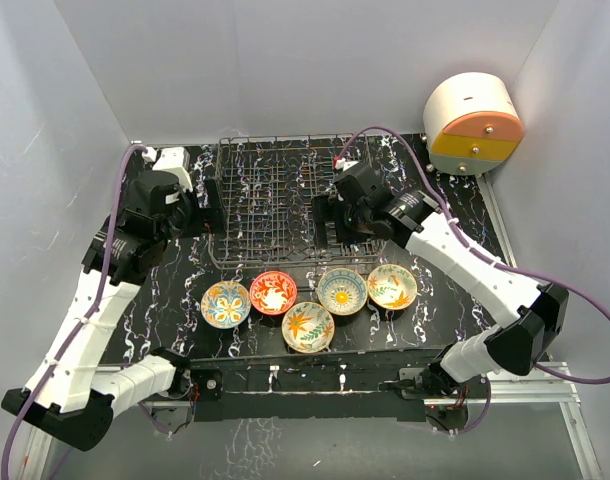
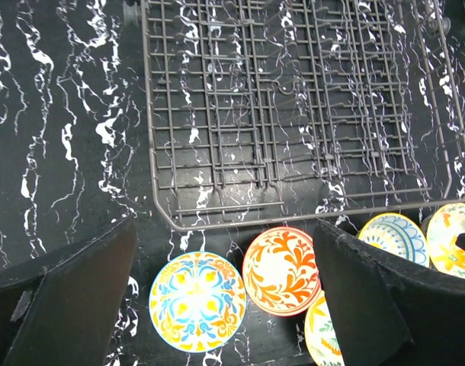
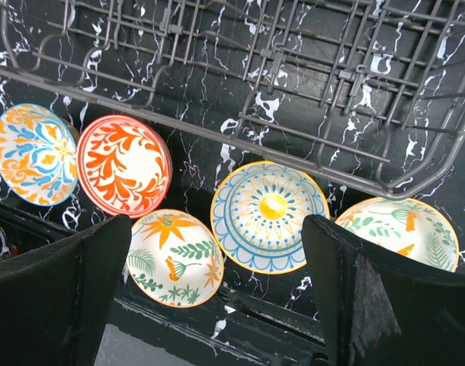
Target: Load the bowls into the dish rack
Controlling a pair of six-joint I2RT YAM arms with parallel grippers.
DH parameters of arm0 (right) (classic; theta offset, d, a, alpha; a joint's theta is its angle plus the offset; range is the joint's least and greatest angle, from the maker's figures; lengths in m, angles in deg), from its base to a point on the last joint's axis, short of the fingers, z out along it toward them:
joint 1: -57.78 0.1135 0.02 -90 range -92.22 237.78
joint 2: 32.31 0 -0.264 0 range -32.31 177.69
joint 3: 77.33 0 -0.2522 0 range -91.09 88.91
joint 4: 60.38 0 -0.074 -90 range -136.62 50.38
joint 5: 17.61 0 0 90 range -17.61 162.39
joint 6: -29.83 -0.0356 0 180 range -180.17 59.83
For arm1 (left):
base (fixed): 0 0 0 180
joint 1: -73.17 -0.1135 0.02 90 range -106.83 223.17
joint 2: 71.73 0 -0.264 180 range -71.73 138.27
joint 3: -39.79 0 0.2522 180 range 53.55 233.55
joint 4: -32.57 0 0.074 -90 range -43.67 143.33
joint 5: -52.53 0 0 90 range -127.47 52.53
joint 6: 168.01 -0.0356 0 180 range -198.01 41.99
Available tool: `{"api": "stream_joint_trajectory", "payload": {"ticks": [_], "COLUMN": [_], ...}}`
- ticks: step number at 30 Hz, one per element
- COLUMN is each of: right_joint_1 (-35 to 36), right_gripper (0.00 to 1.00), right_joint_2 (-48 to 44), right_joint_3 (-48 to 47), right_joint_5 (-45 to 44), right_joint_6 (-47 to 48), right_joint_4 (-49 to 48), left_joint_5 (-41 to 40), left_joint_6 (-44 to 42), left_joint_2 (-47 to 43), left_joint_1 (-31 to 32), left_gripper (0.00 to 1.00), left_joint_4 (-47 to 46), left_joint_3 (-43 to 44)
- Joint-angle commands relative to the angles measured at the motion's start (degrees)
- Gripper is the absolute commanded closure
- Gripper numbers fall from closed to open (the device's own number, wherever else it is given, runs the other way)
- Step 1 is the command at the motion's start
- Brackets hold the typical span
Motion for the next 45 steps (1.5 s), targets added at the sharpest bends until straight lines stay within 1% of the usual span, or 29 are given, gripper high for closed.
{"api": "stream_joint_trajectory", "payload": {"ticks": [1,4,7,9,13,15,19,23,26,30,34,37,39,45], "right_joint_1": [-0.87,-1.1,-1.13,-1.17,-0.55,1.43,9.42,17.64,20.88,25.14,27.65,29.18,29.5,30.11], "right_gripper": [0.01,0.01,0.02,0.02,0.02,0.02,0.03,0.04,0.06,0.07,0.08,0.08,0.09,0.13], "right_joint_2": [-0.15,-0.88,-2.69,-3.48,-3.44,-2.35,0.05,3.13,5.5,10.16,15.23,18.23,21.95,31.32], "right_joint_3": [-4.26,-2.44,0.91,2.52,3.52,2.25,0.8,-0.16,-0.66,-3.98,-9.28,-10.26,-11.53,-19.12], "right_joint_5": [-2.35,-2.12,1.3,3.31,6.72,7.24,7.46,4.68,4.28,3.92,6.88,9.19,11.54,14.42], "right_joint_6": [0.24,1.95,4.57,4.72,5.69,6.46,6.08,5.37,5.38,8.13,10.87,13.72,15.61,18.2], "right_joint_4": [-0.7,-1.26,-3.89,-5.23,-5.96,-5.32,-6.23,-6.14,-7.07,-9.33,-12.53,-16.75,-18.73,-20.85], "left_joint_5": [-4.57,-6.21,-8.47,-10.16,-15.01,-18.87,-22.3,-22.78,-23.38,-23.79,-25.91,-28.78,-30.48,-32.87], "left_joint_6": [-0.15,-0.15,-0.11,0.31,3.13,5.26,6.9,7.32,8.58,10.76,11.36,11.23,11.34,13.66], "left_joint_2": [-1.24,-1.18,-1.26,-1.7,-3.44,-4.27,-5.31,-5.78,-6.29,-7.42,-7.7,-8.05,-8.71,-11.2], "left_joint_1": [0.33,0.37,0.33,0.29,0.33,0.33,0.33,0.33,0.33,0.33,0.33,0.33,0.33,0.33], "left_gripper": [0.03,0.03,0.03,0.03,0.03,0.03,0.03,0.03,0.03,0.03,0.03,0.03,0.03,0.03], "left_joint_4": [-1.09,-1.68,-1.79,-1.8,-1.27,-0.7,-0.26,1.18,2.78,4.0,5.79,8.02,8.95,10.7], "left_joint_3": [3.44,5.04,6.76,7.27,7.51,7.78,9.14,10.8,11.38,11.73,14.55,17.58,18.87,20.49]}}
